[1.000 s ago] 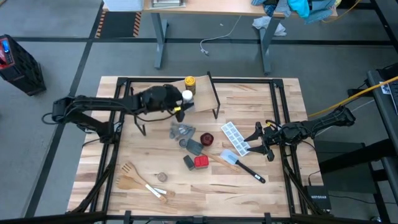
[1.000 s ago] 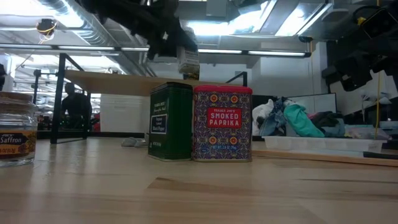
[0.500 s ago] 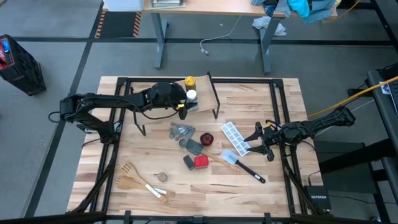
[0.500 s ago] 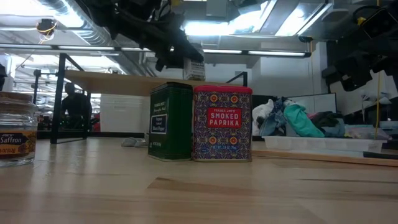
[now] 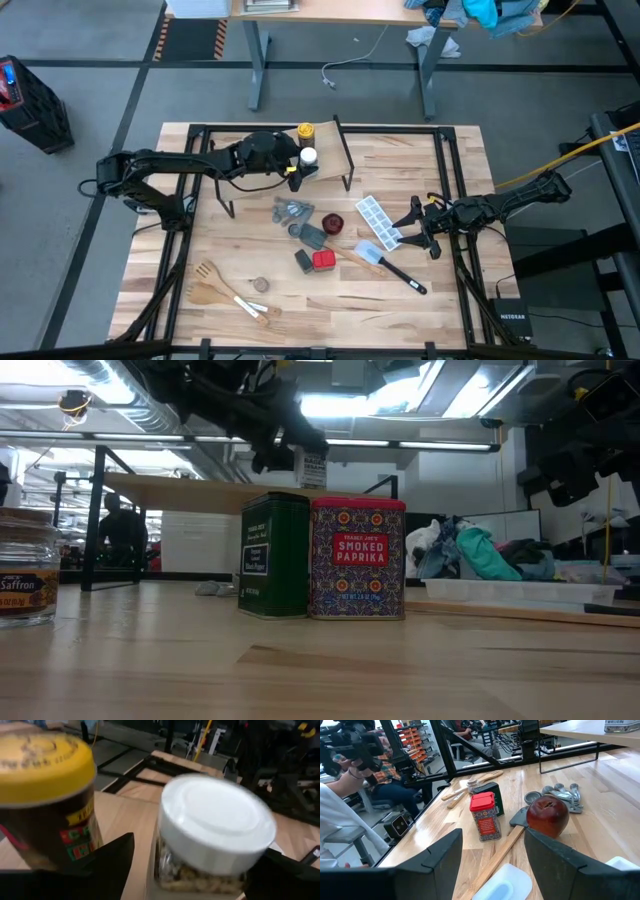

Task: Shelf spices
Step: Put the white seasoning bottle on the shelf, then put the green seasoning can on the shelf

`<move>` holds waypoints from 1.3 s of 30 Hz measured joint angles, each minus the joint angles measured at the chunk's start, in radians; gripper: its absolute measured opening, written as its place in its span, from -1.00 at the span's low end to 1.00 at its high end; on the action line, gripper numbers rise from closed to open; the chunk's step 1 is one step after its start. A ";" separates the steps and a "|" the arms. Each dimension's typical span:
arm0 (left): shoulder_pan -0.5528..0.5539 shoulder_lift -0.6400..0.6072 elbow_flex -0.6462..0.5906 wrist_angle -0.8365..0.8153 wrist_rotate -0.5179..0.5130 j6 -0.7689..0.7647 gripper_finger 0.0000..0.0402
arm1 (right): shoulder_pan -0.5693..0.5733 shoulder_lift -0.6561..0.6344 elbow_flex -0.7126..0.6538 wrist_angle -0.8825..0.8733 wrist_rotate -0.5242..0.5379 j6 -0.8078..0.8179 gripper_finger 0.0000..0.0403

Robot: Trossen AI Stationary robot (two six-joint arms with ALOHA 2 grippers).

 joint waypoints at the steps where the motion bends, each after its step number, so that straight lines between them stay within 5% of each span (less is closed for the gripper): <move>1: 0.000 0.000 0.000 0.012 0.000 0.000 0.52 | 0.000 0.000 0.000 0.000 0.000 0.000 0.10; 30: 0.000 -0.007 -0.001 0.297 0.000 -0.046 0.53 | 0.000 0.000 0.000 0.000 0.000 0.000 0.10; 39: -0.005 -0.122 -0.001 0.223 0.000 -0.040 0.53 | 0.000 0.000 0.000 0.000 0.000 0.000 0.10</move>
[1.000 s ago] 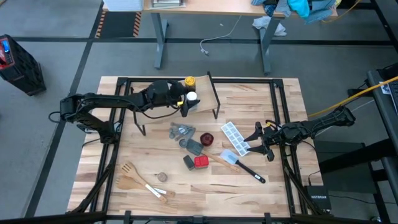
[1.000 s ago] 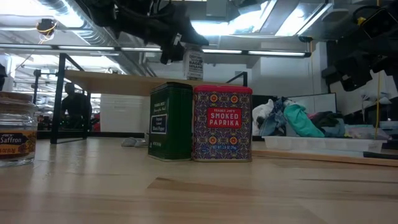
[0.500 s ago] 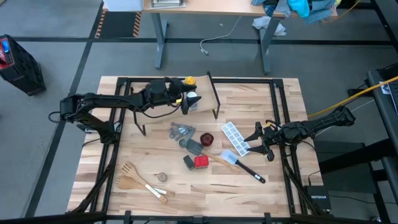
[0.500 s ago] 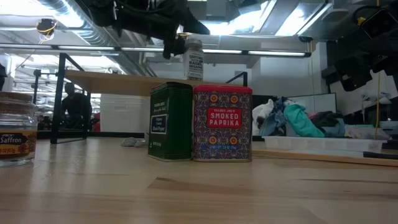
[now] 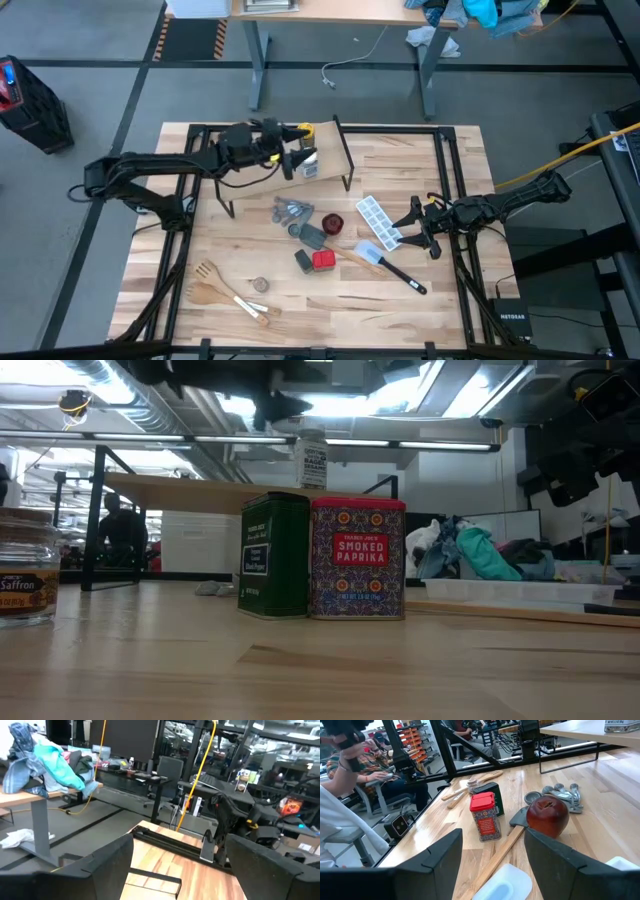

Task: Shelf spices
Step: Put the green seasoning can on the shelf

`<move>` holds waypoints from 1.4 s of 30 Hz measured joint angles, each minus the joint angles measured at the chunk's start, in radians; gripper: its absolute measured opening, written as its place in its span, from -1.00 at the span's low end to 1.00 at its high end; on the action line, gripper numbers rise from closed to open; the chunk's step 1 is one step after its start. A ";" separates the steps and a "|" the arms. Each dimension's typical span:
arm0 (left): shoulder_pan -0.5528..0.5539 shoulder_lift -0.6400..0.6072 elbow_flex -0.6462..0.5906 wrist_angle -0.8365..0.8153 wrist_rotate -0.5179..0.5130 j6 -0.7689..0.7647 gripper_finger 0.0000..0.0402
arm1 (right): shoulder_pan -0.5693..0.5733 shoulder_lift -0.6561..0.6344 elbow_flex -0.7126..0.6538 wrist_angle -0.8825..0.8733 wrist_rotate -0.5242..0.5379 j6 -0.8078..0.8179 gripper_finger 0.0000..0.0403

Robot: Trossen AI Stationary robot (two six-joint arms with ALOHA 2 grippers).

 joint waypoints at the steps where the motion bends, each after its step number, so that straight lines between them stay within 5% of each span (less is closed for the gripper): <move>1: -0.003 -0.028 0.000 -0.035 0.000 0.008 0.53 | 0.000 0.000 0.000 0.000 0.000 0.000 0.10; 8: -0.083 -0.244 0.000 -0.376 -0.015 0.011 0.53 | 0.000 0.000 0.000 0.000 0.000 0.000 0.10; 16: -0.341 -0.331 0.000 -0.731 -0.111 -0.125 0.53 | 0.000 0.000 0.000 0.000 0.000 0.000 0.10; 27: -0.660 -0.144 -0.040 -0.803 -0.395 -0.209 0.53 | 0.000 0.000 0.000 0.000 0.000 0.000 0.10; 42: -0.707 0.156 -0.076 -0.654 -0.477 -0.225 0.53 | 0.000 0.000 0.000 0.000 0.000 0.000 0.10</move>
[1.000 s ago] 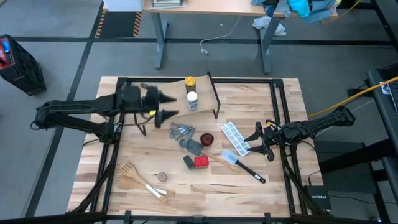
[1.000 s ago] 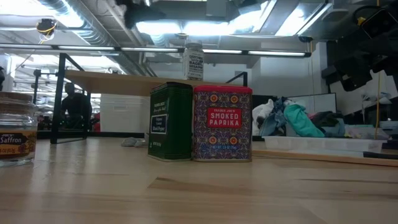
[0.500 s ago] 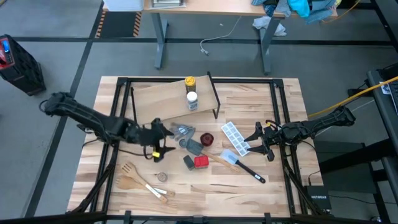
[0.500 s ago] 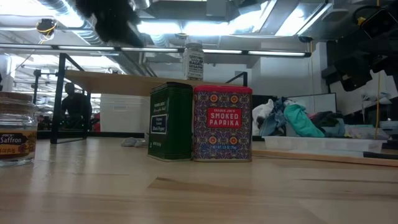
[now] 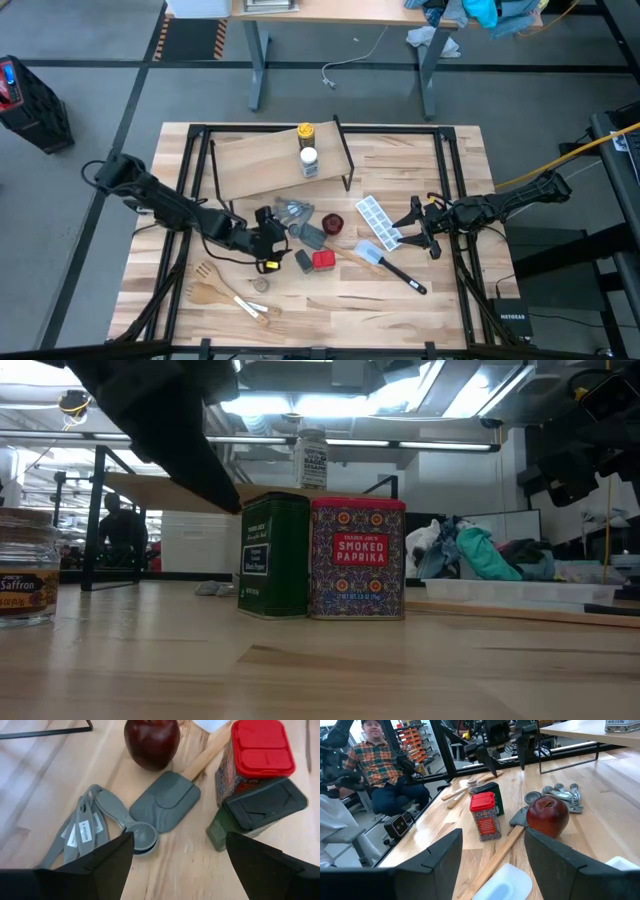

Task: Shelf spices
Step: Put the green seasoning can on the shelf

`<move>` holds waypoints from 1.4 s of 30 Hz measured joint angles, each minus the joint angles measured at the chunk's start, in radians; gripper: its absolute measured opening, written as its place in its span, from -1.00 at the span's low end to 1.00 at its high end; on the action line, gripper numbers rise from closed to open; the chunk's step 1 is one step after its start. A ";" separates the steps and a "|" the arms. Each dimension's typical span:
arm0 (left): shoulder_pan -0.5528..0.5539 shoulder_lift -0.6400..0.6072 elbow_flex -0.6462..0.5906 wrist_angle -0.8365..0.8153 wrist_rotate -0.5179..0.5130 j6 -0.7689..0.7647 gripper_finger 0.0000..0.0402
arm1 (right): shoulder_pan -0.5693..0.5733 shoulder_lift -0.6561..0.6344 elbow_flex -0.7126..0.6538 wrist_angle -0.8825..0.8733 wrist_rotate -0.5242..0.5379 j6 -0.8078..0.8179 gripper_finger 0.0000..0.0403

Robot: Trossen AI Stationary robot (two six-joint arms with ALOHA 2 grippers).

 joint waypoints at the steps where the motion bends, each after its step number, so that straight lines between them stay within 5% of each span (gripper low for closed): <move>1: 0.000 0.007 0.000 0.006 0.001 0.001 0.53 | 0.000 0.000 0.000 0.000 0.000 0.000 0.10; 10: -0.025 0.019 0.000 0.040 0.094 0.002 0.53 | 0.000 0.000 0.000 0.045 0.021 -0.072 0.10; 27: 0.013 0.169 0.000 0.209 0.115 0.173 0.53 | 0.000 0.000 0.000 0.147 0.020 -0.082 0.10; 34: 0.026 0.199 0.000 0.319 0.279 0.262 0.53 | 0.000 0.000 0.000 0.146 0.020 -0.082 0.10; 42: 0.006 0.220 0.001 0.321 0.371 0.157 0.53 | 0.000 0.000 0.000 0.139 0.020 -0.082 0.10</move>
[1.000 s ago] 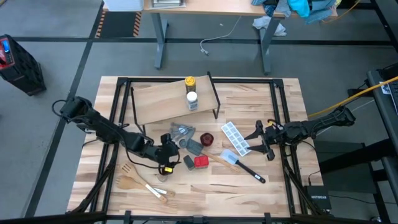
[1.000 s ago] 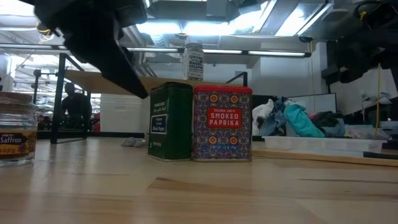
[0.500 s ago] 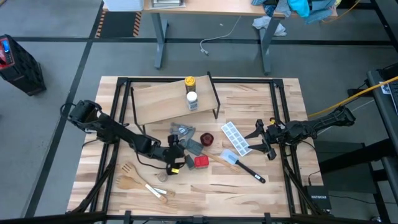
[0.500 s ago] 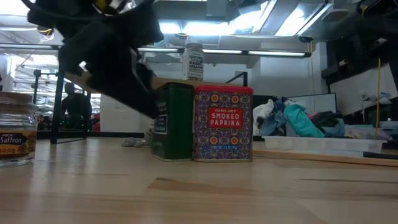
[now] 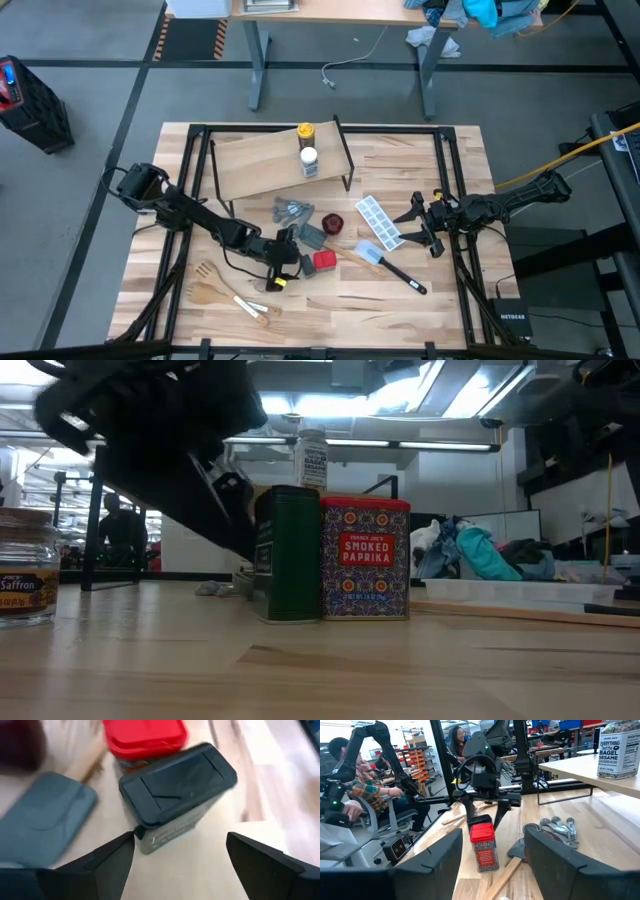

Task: Shelf spices
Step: Put the green seasoning can on the shelf

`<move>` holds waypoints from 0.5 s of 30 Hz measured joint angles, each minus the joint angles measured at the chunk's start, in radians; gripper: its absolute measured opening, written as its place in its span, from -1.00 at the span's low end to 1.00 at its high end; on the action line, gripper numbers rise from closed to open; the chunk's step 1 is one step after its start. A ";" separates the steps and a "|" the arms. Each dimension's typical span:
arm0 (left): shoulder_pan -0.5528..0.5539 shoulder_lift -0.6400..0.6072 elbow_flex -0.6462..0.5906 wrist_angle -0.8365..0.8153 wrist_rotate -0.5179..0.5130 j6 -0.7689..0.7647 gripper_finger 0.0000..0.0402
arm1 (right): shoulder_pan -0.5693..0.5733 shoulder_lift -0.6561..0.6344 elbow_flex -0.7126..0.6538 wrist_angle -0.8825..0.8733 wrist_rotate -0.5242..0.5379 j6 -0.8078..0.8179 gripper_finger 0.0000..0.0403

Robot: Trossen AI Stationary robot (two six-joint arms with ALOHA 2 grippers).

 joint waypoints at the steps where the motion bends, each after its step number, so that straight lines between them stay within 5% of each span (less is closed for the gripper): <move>1: -0.008 0.000 0.000 0.000 0.002 -0.018 0.53 | 0.000 0.000 0.000 0.000 0.000 0.000 0.10; 10: -0.112 0.000 0.000 0.016 -0.002 -0.151 0.53 | 0.000 0.000 0.000 -0.012 0.000 0.000 0.10; 15: -0.149 0.000 0.000 0.011 -0.132 -0.110 0.53 | 0.000 0.000 0.000 -0.021 0.000 0.000 0.10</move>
